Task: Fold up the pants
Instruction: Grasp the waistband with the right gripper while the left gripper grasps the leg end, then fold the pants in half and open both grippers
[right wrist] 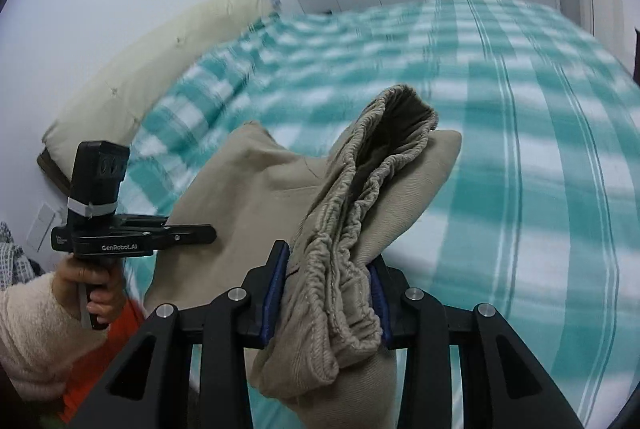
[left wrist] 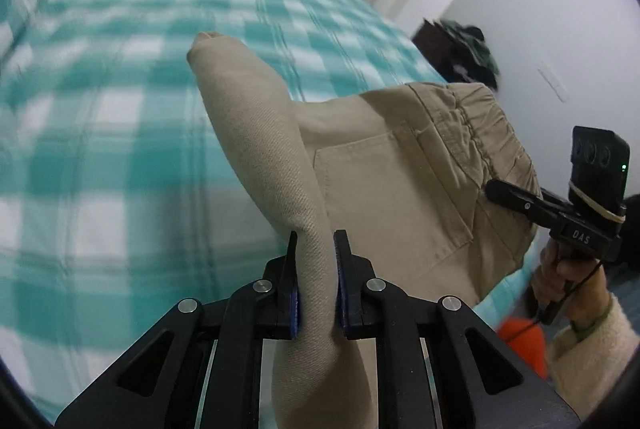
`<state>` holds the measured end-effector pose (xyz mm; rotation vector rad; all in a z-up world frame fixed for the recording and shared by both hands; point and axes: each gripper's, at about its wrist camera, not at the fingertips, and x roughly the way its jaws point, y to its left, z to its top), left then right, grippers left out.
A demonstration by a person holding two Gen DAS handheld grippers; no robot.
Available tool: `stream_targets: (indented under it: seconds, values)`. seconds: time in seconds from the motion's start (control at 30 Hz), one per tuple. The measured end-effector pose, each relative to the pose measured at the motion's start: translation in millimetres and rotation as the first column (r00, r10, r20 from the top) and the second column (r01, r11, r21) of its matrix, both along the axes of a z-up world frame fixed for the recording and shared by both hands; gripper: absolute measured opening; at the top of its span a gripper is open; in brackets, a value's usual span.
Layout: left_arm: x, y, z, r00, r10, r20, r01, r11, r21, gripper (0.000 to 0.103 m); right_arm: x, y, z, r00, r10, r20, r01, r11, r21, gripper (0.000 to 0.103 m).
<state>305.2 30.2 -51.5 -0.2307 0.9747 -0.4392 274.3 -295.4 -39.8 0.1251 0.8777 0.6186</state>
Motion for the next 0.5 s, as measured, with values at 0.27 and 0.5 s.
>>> stream_targets:
  seconds: [0.27, 0.5]
  values:
    - [50.2, 13.8, -38.7, 0.980, 0.153, 0.130, -0.185, 0.938, 0.294, 0.042, 113.1, 23.6, -30.3, 0.998, -0.063, -0.026, 0.063, 0.998, 0.007, 0.050]
    - [-59.2, 20.3, -62.8, 0.963, 0.110, 0.246, -0.211, 0.875, 0.435, 0.087, 88.8, -39.9, -99.2, 0.954, -0.293, -0.066, 0.256, 0.907, -0.334, 0.097]
